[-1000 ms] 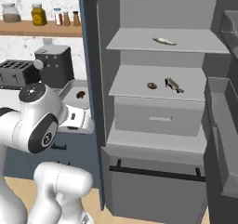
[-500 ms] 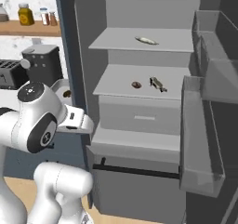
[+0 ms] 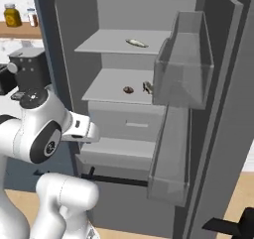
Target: Place one mushroom and one fish in each tupperware on the nearby counter, to pack two identical lunches.
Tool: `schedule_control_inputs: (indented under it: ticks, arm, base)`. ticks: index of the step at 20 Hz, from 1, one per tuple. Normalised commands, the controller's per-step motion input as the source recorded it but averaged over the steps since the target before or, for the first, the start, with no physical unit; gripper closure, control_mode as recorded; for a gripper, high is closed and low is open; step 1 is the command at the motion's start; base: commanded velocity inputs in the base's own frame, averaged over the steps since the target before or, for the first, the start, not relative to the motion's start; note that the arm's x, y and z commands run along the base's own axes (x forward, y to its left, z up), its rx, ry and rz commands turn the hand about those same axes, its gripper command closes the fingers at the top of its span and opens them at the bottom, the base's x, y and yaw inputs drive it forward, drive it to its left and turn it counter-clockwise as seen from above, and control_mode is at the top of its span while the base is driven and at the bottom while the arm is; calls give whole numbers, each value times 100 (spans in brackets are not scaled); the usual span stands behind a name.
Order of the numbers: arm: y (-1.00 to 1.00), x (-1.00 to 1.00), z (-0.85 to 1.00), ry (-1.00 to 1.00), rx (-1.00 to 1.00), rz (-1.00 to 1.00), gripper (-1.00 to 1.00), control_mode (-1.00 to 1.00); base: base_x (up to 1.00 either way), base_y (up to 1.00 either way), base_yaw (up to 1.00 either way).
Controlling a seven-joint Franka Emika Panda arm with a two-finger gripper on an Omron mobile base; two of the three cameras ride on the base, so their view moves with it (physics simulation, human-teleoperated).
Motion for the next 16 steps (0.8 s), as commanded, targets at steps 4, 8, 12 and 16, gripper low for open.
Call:
schedule_control_inputs:
  ticks: [4, 8, 12, 16]
  arm:
    - [0, 0, 0, 0, 0, 0, -100, 100]
    - [0, 0, 0, 0, 0, 0, -100, 100]
    - [0, 0, 0, 0, 0, 0, -100, 100]
    - [0, 0, 0, 0, 0, 0, -100, 100]
  base:
    - [50, -4, 0]
    - [62, -3, 0]
    - [56, -20, 0]
    - [44, -31, 0]
